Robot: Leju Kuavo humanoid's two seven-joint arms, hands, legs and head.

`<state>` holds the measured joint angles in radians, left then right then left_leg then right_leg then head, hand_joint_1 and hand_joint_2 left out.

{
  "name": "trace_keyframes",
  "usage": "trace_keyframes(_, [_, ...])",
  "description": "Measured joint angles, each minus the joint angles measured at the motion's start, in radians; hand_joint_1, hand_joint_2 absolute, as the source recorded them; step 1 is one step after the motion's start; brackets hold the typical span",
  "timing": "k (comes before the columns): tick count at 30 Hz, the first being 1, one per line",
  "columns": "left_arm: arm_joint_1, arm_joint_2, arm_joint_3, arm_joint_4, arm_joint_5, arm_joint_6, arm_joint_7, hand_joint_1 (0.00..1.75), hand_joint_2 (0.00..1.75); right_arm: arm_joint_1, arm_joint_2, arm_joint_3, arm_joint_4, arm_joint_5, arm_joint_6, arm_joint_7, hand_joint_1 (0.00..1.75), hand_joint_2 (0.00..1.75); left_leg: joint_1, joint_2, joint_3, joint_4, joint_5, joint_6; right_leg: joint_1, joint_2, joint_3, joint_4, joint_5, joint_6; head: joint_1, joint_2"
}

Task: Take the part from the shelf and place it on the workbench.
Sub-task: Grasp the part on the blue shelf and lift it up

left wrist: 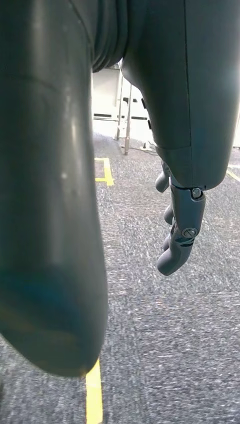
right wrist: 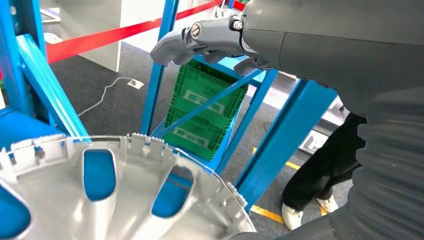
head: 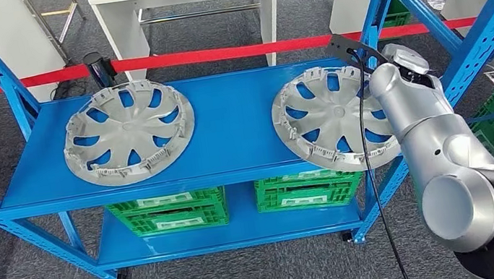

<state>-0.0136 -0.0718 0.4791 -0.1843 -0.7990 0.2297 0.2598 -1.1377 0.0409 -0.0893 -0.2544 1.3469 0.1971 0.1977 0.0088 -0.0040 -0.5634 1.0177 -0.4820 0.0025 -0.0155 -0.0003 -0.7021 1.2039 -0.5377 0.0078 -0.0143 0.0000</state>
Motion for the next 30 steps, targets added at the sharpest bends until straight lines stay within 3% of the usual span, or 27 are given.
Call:
trace_keyframes(1, [0.000, 0.000, 0.000, 0.000, -0.002, 0.000, -0.001, 0.00, 0.00, 0.005, 0.000, 0.000, 0.000, 0.000, 0.000, 0.000, 0.00, 1.75, 0.000, 0.001, -0.006, -0.002, 0.007, 0.010, 0.000, 0.000, -0.032, 0.076, -0.038, 0.005, 0.000, 0.000])
trace_keyframes(2, [0.001, 0.000, 0.000, 0.000, -0.003, -0.001, -0.001, 0.00, 0.00, 0.010, 0.000, 0.000, 0.000, 0.000, 0.000, 0.000, 0.00, 1.75, -0.002, 0.000, -0.010, 0.000, 0.009, 0.011, 0.000, 0.000, -0.042, 0.106, -0.044, 0.004, 0.000, 0.000])
trace_keyframes(3, [0.001, 0.000, 0.000, 0.000, -0.004, -0.003, 0.000, 0.00, 0.00, 0.014, 0.000, 0.000, 0.000, 0.000, -0.001, 0.000, 0.00, 1.75, -0.003, 0.000, -0.012, 0.002, 0.010, 0.011, 0.001, 0.000, -0.031, 0.095, -0.031, 0.001, 0.000, 0.000])
trace_keyframes(5, [0.001, 0.000, 0.000, 0.000, -0.007, -0.005, 0.000, 0.00, 0.00, 0.016, 0.000, 0.000, 0.000, 0.000, -0.003, -0.001, 0.00, 1.75, -0.006, -0.001, -0.015, 0.006, 0.011, 0.010, 0.006, 0.000, 0.038, -0.026, 0.026, -0.011, 0.000, 0.000])
trace_keyframes(7, [0.000, -0.001, 0.000, 0.000, -0.010, -0.006, 0.001, 0.00, 0.00, 0.015, 0.001, 0.000, 0.000, 0.000, -0.006, -0.001, 0.00, 1.75, -0.009, 0.000, -0.020, 0.010, 0.012, 0.004, 0.013, -0.001, 0.099, -0.142, 0.059, -0.024, 0.000, 0.000])
trace_keyframes(9, [-0.001, -0.001, 0.000, 0.000, -0.014, -0.008, 0.004, 0.00, 0.00, 0.016, 0.001, -0.001, 0.000, 0.000, -0.006, 0.000, 0.00, 1.75, -0.010, 0.000, -0.024, 0.009, 0.017, -0.007, 0.019, -0.001, 0.109, -0.171, 0.063, -0.030, 0.000, 0.000])
trace_keyframes(11, [-0.001, 0.000, 0.000, 0.000, -0.018, -0.009, 0.008, 0.00, 0.00, 0.017, 0.001, -0.001, 0.000, 0.001, -0.006, 0.001, 0.00, 1.75, -0.010, 0.000, -0.027, 0.007, 0.018, -0.019, 0.015, -0.001, 0.108, -0.181, 0.072, -0.039, 0.000, 0.000])
trace_keyframes(13, [-0.001, 0.001, 0.000, 0.000, -0.021, -0.011, 0.011, 0.00, 0.00, 0.017, 0.001, -0.002, 0.000, 0.001, -0.006, 0.000, 0.00, 1.75, -0.009, -0.001, -0.046, 0.047, -0.015, -0.030, 0.007, -0.003, 0.109, -0.194, 0.084, -0.050, -0.002, 0.000])
trace_keyframes(16, [-0.002, 0.001, 0.000, 0.000, -0.027, -0.017, 0.017, 0.00, 0.00, 0.023, 0.002, -0.002, 0.000, 0.001, -0.005, -0.001, 0.00, 1.75, -0.001, 0.000, -0.119, 0.227, -0.108, -0.044, 0.006, -0.005, 0.100, -0.196, 0.092, -0.055, -0.004, 0.000])
trace_keyframes(17, [-0.001, 0.002, 0.000, 0.000, -0.029, -0.018, 0.020, 0.00, 0.00, 0.027, 0.002, -0.003, 0.000, 0.002, -0.005, -0.001, 0.00, 1.75, 0.001, 0.000, -0.133, 0.266, -0.120, -0.048, 0.005, -0.005, 0.097, -0.195, 0.095, -0.054, -0.004, 0.000])
trace_keyframes(18, [-0.001, 0.002, 0.000, 0.000, -0.029, -0.019, 0.021, 0.00, 0.00, 0.032, 0.002, -0.003, 0.000, 0.002, -0.004, -0.001, 0.00, 1.75, 0.003, 0.000, -0.130, 0.270, -0.112, -0.051, 0.004, -0.005, 0.095, -0.193, 0.096, -0.052, -0.004, 0.000])
trace_keyframes(19, [-0.001, 0.002, 0.000, 0.000, -0.030, -0.019, 0.023, 0.00, 0.00, 0.035, 0.002, -0.003, 0.000, 0.002, -0.004, -0.001, 0.00, 1.75, 0.005, 0.000, -0.107, 0.231, -0.087, -0.053, 0.003, -0.006, 0.092, -0.191, 0.098, -0.050, -0.004, 0.000])
trace_keyframes(21, [-0.001, 0.002, 0.000, -0.001, -0.031, -0.019, 0.025, 0.00, 0.00, 0.037, 0.002, -0.003, 0.000, 0.002, -0.005, -0.001, 0.00, 1.75, 0.008, 0.000, -0.032, 0.093, -0.033, -0.055, 0.001, -0.005, 0.084, -0.182, 0.099, -0.042, -0.004, 0.000])
trace_keyframes(23, [-0.003, 0.002, 0.000, -0.001, -0.032, -0.019, 0.026, 0.00, 0.00, 0.036, 0.001, -0.003, 0.000, 0.003, -0.006, -0.001, 0.00, 1.75, 0.007, -0.002, 0.007, 0.013, -0.014, -0.047, 0.003, -0.004, 0.074, -0.174, 0.103, -0.030, -0.004, 0.000])
trace_keyframes(26, [-0.003, 0.001, 0.000, -0.002, -0.033, -0.019, 0.026, 0.00, 0.00, 0.038, 0.000, -0.003, 0.000, 0.004, -0.006, -0.004, 0.00, 1.75, 0.003, -0.002, 0.000, 0.008, -0.005, -0.022, 0.001, -0.001, 0.066, -0.176, 0.114, -0.009, -0.004, 0.000])
trace_keyframes(28, [-0.003, 0.001, 0.000, -0.002, -0.033, -0.019, 0.026, 0.00, 0.00, 0.039, -0.001, -0.004, 0.000, 0.004, -0.006, -0.005, 0.00, 1.75, 0.004, 0.000, -0.006, 0.003, 0.007, -0.004, -0.002, -0.001, 0.051, -0.142, 0.085, 0.000, -0.004, 0.000])
trace_keyframes(30, [-0.004, 0.001, 0.000, -0.002, -0.036, -0.019, 0.026, 0.00, 0.00, 0.039, -0.002, -0.004, 0.000, 0.005, -0.006, -0.005, 0.00, 1.75, 0.004, 0.001, -0.016, 0.001, 0.017, 0.007, -0.002, -0.001, 0.007, -0.033, 0.014, 0.005, -0.003, 0.000])
